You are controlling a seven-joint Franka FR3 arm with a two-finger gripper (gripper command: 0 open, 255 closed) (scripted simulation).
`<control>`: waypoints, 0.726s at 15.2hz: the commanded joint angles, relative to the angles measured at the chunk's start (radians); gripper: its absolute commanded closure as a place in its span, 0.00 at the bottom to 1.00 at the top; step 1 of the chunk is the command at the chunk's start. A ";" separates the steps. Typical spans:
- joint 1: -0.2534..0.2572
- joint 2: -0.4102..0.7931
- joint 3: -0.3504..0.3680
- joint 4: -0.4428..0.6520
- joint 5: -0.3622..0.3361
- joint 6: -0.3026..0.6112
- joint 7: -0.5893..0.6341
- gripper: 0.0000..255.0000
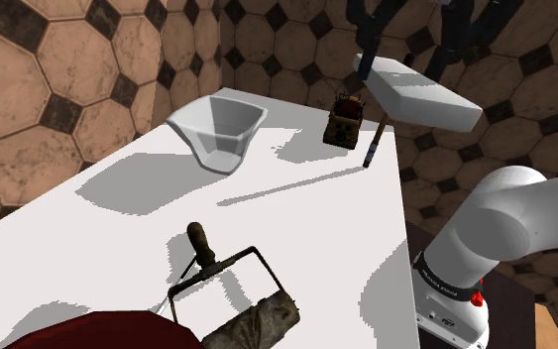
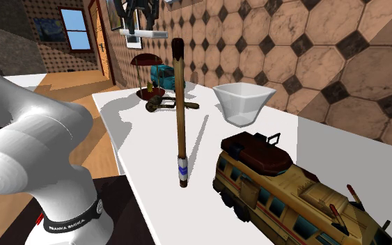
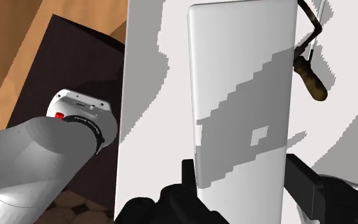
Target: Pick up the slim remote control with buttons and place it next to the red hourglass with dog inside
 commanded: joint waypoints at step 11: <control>0.005 -0.035 0.213 0.159 0.183 -0.066 0.298 1.00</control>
